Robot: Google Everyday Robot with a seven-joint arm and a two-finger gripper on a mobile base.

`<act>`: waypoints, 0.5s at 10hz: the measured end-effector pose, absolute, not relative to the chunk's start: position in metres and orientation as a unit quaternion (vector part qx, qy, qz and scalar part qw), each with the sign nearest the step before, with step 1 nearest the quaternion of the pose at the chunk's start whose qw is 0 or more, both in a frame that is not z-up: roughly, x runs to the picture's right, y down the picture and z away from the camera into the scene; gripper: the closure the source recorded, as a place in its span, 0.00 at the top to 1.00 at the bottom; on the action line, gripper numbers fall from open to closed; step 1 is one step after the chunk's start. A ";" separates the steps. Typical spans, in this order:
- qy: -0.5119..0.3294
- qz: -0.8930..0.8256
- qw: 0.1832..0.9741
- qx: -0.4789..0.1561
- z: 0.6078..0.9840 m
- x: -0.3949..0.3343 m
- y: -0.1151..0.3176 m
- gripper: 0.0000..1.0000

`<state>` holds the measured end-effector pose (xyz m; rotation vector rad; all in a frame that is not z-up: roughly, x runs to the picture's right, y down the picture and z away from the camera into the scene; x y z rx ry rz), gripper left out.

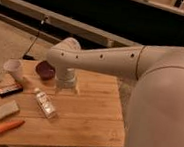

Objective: Place the white sponge in the ceramic cup

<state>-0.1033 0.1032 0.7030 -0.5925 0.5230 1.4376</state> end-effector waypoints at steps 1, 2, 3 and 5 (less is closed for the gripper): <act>0.228 0.632 0.694 -0.258 0.704 -0.107 0.098 0.65; 0.215 0.611 0.719 -0.249 0.704 -0.124 0.089 0.65; 0.210 0.597 0.736 -0.240 0.704 -0.134 0.084 0.65; 0.189 0.528 0.804 -0.199 0.706 -0.188 0.069 0.65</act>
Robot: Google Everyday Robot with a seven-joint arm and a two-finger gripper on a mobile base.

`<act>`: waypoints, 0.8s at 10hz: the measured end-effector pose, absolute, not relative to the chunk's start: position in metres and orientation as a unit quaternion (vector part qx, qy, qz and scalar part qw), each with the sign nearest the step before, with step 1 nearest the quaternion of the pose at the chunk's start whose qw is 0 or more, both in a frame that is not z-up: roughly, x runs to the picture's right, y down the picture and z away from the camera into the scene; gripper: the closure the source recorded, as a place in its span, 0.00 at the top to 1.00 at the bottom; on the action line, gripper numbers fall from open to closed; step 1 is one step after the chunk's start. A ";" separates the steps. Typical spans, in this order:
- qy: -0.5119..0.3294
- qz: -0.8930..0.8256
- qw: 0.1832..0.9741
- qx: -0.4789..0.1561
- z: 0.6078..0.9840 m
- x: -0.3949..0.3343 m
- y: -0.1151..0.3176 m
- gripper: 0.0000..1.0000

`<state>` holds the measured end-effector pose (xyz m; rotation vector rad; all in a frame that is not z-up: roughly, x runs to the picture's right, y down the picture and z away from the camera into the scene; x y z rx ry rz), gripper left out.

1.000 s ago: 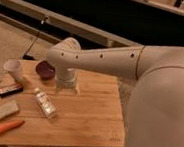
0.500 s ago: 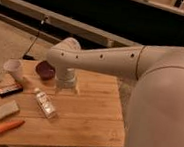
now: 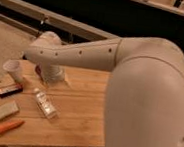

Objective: Place the white sponge in the ceramic cup

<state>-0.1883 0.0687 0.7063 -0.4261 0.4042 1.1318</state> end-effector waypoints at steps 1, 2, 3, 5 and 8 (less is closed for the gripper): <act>0.178 0.499 0.827 -0.187 0.706 -0.214 0.066 0.65; 0.165 0.461 0.853 -0.180 0.706 -0.242 0.067 0.65; 0.149 0.420 0.876 -0.187 0.706 -0.273 0.074 0.65; 0.113 0.342 0.904 -0.231 0.700 -0.325 0.096 0.65; 0.088 0.292 0.916 -0.261 0.695 -0.356 0.112 0.65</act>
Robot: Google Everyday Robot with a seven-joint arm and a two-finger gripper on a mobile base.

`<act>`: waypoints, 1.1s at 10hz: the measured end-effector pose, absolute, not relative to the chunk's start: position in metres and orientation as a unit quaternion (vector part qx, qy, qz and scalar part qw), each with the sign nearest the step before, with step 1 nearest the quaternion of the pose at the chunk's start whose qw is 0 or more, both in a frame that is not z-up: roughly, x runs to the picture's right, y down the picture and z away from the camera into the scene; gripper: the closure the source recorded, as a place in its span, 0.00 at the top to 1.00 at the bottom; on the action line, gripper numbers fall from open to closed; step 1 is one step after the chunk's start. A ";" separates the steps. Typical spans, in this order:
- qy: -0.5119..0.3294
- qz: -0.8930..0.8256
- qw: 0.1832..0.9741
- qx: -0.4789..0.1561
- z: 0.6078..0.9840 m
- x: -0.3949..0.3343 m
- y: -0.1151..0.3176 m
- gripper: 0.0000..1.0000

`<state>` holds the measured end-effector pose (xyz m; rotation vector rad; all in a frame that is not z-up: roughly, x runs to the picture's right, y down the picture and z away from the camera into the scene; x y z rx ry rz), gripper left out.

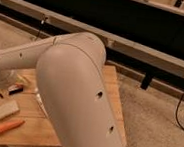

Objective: Place the white sponge in the ceramic cup

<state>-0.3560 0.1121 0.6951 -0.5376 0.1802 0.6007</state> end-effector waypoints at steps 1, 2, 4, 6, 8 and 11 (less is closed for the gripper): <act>0.087 0.292 0.916 -0.261 0.695 -0.356 0.112 0.65; 0.087 0.292 0.916 -0.261 0.695 -0.356 0.112 0.65; 0.079 0.280 0.920 -0.261 0.694 -0.358 0.112 0.65; 0.042 0.228 0.938 -0.256 0.693 -0.369 0.114 0.65; 0.002 0.161 0.953 -0.256 0.690 -0.377 0.119 0.65; -0.085 0.021 0.960 -0.268 0.682 -0.394 0.133 0.65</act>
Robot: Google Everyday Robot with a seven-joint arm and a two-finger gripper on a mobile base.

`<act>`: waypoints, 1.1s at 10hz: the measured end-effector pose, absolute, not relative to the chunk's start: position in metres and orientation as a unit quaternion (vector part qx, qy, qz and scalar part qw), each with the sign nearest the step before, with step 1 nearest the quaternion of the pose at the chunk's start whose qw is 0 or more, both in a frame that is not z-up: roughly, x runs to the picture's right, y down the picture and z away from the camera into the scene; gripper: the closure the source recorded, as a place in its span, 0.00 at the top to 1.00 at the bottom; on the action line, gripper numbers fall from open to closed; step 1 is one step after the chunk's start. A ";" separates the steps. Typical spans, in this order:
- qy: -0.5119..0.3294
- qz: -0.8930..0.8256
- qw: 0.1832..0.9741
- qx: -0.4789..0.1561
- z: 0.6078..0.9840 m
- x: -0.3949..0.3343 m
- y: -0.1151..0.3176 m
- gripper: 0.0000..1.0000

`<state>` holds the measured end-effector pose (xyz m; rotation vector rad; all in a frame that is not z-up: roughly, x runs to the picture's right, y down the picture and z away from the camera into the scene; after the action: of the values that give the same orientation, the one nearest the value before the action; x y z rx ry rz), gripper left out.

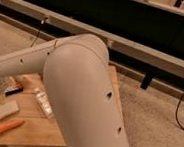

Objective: Place the white sponge in the ceramic cup

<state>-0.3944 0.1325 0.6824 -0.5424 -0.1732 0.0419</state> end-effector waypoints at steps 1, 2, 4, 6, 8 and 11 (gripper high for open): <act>-0.108 -0.013 0.957 -0.270 0.681 -0.399 0.135 0.65; -0.127 -0.042 0.953 -0.272 0.679 -0.403 0.139 0.65; -0.147 -0.071 0.948 -0.272 0.678 -0.406 0.141 0.65; -0.155 -0.093 0.948 -0.263 0.676 -0.409 0.141 0.65; -0.176 -0.162 0.942 -0.236 0.674 -0.418 0.137 0.65; -0.216 -0.289 0.909 -0.210 0.676 -0.449 0.149 0.65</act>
<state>-0.4495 0.1488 0.6759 -0.4332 -0.4451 -0.5954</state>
